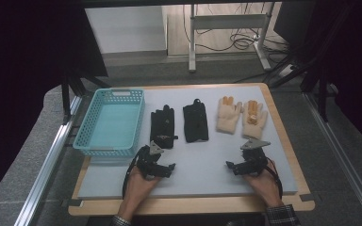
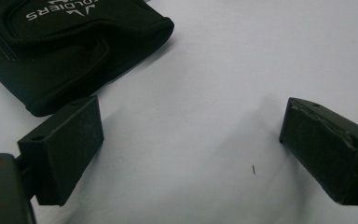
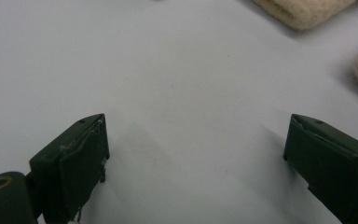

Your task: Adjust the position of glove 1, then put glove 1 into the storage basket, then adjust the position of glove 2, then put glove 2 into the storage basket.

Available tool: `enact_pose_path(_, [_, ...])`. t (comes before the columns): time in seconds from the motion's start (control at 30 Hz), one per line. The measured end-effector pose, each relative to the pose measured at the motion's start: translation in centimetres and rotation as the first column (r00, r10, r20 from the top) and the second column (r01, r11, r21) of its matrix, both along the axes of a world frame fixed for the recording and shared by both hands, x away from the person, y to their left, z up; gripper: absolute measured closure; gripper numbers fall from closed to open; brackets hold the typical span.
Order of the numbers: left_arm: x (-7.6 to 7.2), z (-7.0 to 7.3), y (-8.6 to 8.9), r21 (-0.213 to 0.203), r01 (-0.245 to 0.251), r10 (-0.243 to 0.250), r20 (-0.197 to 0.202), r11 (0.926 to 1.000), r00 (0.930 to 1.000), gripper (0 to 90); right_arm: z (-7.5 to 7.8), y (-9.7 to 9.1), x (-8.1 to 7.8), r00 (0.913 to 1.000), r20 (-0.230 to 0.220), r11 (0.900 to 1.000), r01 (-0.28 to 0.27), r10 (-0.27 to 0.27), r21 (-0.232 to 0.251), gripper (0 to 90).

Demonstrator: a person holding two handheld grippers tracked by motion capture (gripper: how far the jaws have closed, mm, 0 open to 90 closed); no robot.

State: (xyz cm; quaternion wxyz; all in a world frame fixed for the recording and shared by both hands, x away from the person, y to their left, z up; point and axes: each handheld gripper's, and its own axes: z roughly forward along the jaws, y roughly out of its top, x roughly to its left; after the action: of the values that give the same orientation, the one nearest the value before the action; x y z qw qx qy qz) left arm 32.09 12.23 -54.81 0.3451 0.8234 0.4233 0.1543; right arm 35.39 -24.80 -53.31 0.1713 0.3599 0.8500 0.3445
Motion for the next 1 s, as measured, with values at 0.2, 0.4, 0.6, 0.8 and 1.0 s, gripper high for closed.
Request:
enact_pose_path(0.2, [-0.01,-0.01,0.0,-0.001,0.0,0.0,0.001,1.0,1.0,6.4,0.0,0.0,-0.01,1.0,0.0,1.0,-0.001,0.001,-0.001,6.4])
enact_pose_path(0.4, [0.02,-0.01,0.03,-0.003,0.001,-0.001,0.001,1.0,1.0,6.4,0.03,0.07,0.01,1.0,-0.001,1.0,0.002,-0.002,-0.008,6.3])
enact_pose_path(0.6, [0.0,-0.02,0.01,-0.001,0.0,0.0,0.002,1.0,1.0,6.4,0.05,0.03,0.04,1.0,-0.004,1.0,0.001,-0.001,-0.005,6.4])
enact_pose_path(0.8, [0.0,-0.02,0.0,-0.003,-0.001,0.001,0.002,1.0,1.0,6.4,0.06,0.01,0.06,1.0,-0.006,1.0,0.004,-0.004,0.0,6.6])
enact_pose_path(1.0, [0.02,-0.02,0.03,-0.002,0.001,-0.001,0.002,1.0,1.0,6.4,0.2,-0.12,0.06,0.9999,-0.004,0.9999,0.015,-0.015,0.005,10.9])
